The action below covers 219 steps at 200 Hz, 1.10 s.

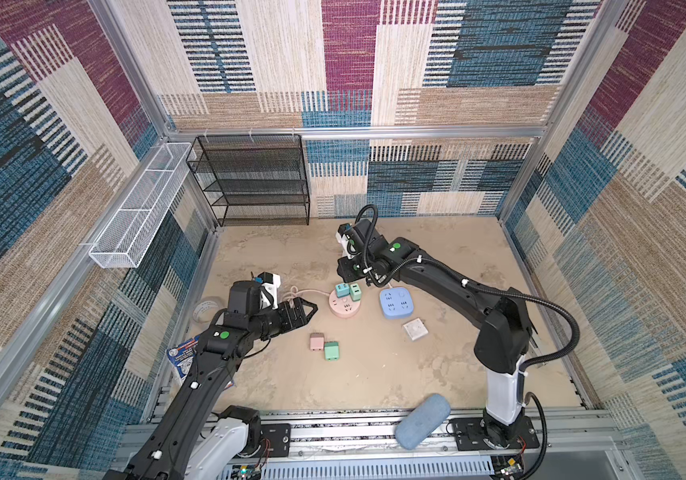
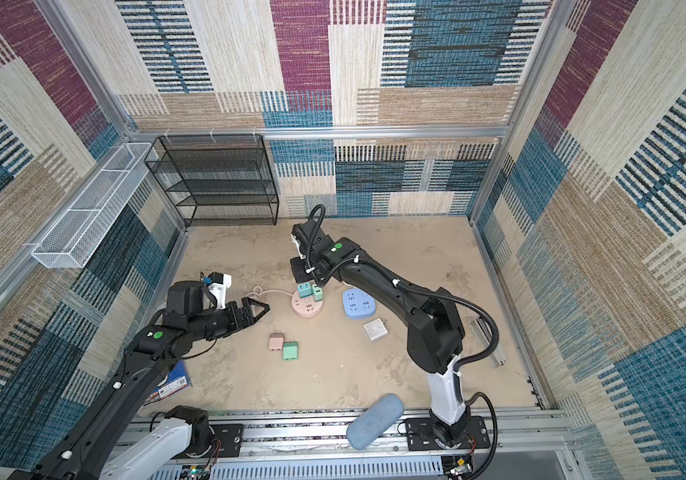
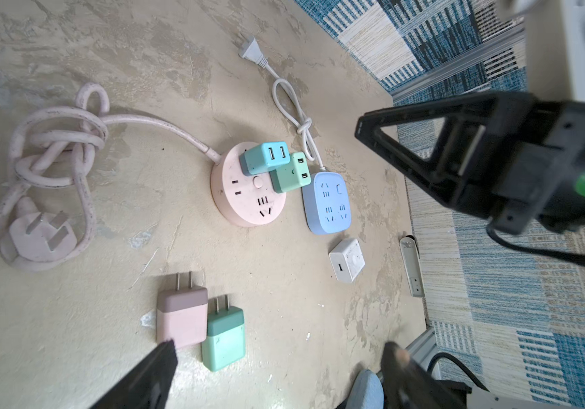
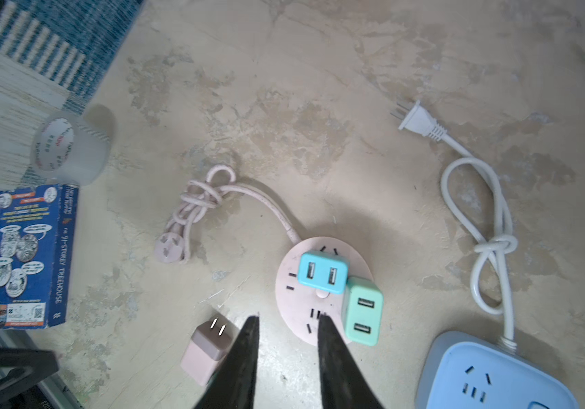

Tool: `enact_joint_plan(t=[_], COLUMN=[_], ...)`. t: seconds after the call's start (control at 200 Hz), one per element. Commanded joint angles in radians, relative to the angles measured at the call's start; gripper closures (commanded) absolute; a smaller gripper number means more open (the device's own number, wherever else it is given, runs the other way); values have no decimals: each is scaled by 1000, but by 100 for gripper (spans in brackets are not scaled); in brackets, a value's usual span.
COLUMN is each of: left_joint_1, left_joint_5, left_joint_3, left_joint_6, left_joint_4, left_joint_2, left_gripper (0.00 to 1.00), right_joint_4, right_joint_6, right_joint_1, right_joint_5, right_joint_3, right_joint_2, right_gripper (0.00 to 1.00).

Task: Insert the plug
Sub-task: 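Move the open right gripper over the loose green adapter beside the pink adapter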

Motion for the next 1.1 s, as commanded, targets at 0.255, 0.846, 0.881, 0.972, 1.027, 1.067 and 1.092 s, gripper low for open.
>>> enact_joint_plan(t=[0.255, 0.846, 0.881, 0.972, 1.027, 1.067, 1.092], left_joint_1=[-5, -10, -10, -10, -10, -10, -10], left_joint_5=[25, 0, 1, 10, 13, 9, 7], left_joint_3=[-58, -192, -197, -205, -209, -211, -209], left_joint_6=[-17, -75, -80, -89, -93, -92, -91], left_joint_4=[-22, -7, 0, 10, 17, 20, 21], left_joint_2=[-31, -86, -85, -79, -79, -81, -81], left_gripper=[6, 8, 8, 8, 8, 8, 8], right_joint_4=[167, 289, 295, 312, 319, 320, 317], right_joint_6=[184, 355, 358, 358, 351, 347, 341], right_joint_1=[223, 326, 327, 329, 328, 328, 328], right_joint_5=[29, 65, 70, 72, 69, 69, 70], right_joint_3=[-358, -605, -598, -589, -581, -569, -561], right_joint_2=[-221, -123, -111, -90, -77, -64, -55], right_gripper=[60, 41, 41, 41, 41, 41, 41])
